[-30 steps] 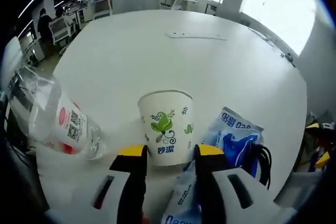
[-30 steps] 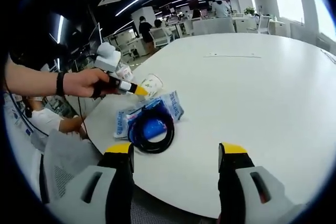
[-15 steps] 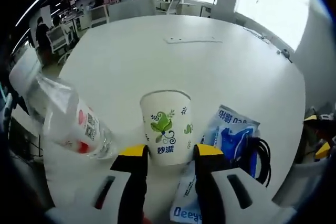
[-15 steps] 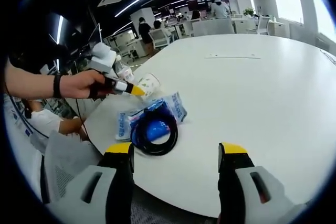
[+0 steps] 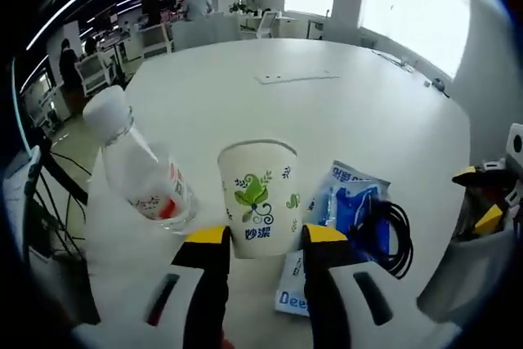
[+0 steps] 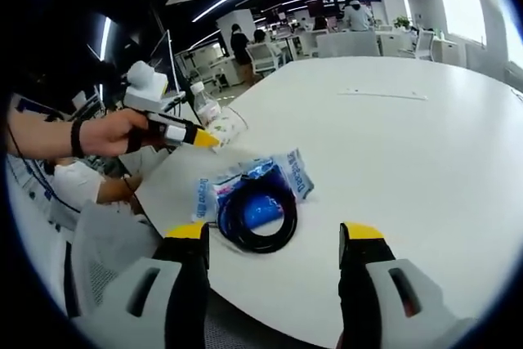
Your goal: Arrange the tabletop items into an orderly group along one side of the table until the central work area is clear of visible clutter.
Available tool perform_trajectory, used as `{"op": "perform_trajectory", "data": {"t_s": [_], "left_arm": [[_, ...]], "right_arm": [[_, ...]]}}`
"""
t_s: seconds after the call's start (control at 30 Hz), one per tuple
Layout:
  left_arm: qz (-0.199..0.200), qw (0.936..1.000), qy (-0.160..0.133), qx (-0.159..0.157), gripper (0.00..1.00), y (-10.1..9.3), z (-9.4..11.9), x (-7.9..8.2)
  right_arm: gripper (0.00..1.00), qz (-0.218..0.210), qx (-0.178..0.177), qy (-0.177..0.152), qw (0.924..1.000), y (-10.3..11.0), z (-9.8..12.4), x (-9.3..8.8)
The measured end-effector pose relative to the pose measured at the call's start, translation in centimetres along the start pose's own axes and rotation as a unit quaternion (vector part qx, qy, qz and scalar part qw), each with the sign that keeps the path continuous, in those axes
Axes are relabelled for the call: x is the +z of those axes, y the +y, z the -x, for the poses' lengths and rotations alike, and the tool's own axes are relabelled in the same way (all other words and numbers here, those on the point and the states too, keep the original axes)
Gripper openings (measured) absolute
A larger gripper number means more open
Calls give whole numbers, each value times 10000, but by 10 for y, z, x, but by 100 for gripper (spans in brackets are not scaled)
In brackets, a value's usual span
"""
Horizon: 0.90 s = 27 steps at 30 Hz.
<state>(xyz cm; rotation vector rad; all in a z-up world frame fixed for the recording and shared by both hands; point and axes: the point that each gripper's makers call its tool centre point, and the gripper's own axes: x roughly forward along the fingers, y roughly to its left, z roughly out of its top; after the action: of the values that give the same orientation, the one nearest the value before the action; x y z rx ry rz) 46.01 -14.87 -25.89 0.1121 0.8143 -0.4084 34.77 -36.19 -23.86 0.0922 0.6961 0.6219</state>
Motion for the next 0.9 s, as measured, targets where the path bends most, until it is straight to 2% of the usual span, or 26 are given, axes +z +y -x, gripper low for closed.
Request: {"op": "perform_trajectory", "data": {"t_s": [0.2, 0.37, 0.43, 0.53, 0.63, 0.7, 0.77, 0.9], "left_arm": [[-104, 9999, -43, -22, 34, -5, 14, -9], [-421, 9990, -37, -146, 34, -18, 24, -20], [-492, 9984, -64, -260, 34, -26, 28, -21], [-805, 9960, -123, -376, 34, -40, 34, -22], [-898, 9946, -164, -491, 34, -50, 37, -22], [-940, 9929, -177, -705, 34, -62, 38, -25], [-1199, 9899, -104, -753, 34, -69, 39, -32], [-1319, 9871, -103, -906, 34, -83, 42, -38]], "right_arm": [[63, 151, 171, 1, 9997, 11, -11, 12], [63, 276, 306, -16, 9991, 20, -19, 22], [63, 308, 343, -17, 9989, 22, -22, 23], [63, 363, 406, 1, 9985, 26, -26, 26], [62, 395, 478, -13, 9981, 31, -30, 29], [62, 424, 522, -7, 9977, 34, -33, 31], [62, 450, 565, 2, 9974, 37, -35, 31], [61, 474, 639, -20, 9968, 40, -37, 33]]}}
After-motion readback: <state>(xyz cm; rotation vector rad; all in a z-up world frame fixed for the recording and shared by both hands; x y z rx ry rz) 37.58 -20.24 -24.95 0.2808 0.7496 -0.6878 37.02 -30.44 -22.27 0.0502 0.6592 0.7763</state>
